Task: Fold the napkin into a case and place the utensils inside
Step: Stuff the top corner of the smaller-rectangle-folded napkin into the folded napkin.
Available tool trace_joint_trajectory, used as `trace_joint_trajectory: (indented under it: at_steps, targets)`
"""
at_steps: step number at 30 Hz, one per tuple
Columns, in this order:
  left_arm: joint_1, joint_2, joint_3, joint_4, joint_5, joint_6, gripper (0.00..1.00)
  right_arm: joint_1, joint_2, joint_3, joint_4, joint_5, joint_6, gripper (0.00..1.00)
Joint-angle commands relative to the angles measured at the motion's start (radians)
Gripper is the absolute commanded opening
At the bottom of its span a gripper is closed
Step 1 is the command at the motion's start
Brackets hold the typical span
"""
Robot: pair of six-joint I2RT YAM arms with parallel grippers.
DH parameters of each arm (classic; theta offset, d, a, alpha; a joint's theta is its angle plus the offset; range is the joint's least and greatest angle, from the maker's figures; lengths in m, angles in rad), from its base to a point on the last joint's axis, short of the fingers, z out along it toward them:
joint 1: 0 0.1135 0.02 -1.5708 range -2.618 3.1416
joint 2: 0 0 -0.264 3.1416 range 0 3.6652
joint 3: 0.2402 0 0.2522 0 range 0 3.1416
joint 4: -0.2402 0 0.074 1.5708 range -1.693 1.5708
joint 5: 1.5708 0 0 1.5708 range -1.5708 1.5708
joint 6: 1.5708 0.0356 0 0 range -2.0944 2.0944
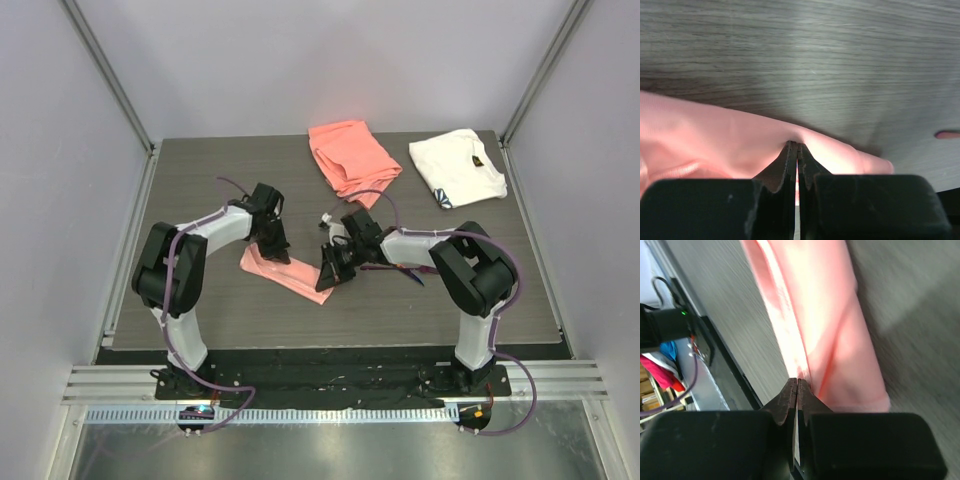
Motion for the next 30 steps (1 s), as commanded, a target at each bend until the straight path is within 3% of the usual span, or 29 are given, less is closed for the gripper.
trace_joint_trajectory:
  at_steps: [1,12,17,20,24,27,30]
  targets:
    - [-0.003,0.044,-0.006,-0.005,-0.052,0.02,0.05,-0.004,-0.025,-0.062,0.056,-0.005,-0.013,0.06]
    - [-0.013,-0.126,0.02,-0.066,-0.092,0.044,0.1,-0.004,-0.093,0.04,-0.003,-0.004,-0.024,0.07]
    - [-0.007,-0.248,0.027,-0.152,-0.201,0.035,0.14,-0.004,-0.039,0.133,0.007,0.028,-0.004,0.18]
    - [0.04,-0.298,0.006,-0.216,-0.253,0.006,0.05,-0.002,0.05,0.24,0.049,0.037,0.045,0.25]
    - [0.175,-0.343,-0.08,-0.195,-0.232,-0.029,0.03,0.007,0.192,0.41,0.218,0.028,0.177,0.3]
    - [0.218,-0.315,-0.103,-0.172,-0.204,-0.015,0.01,0.032,0.295,0.507,0.282,0.045,0.249,0.27]
    - [0.229,-0.269,-0.098,-0.157,-0.198,-0.017,0.0,0.05,0.386,0.599,0.284,0.033,0.292,0.07]
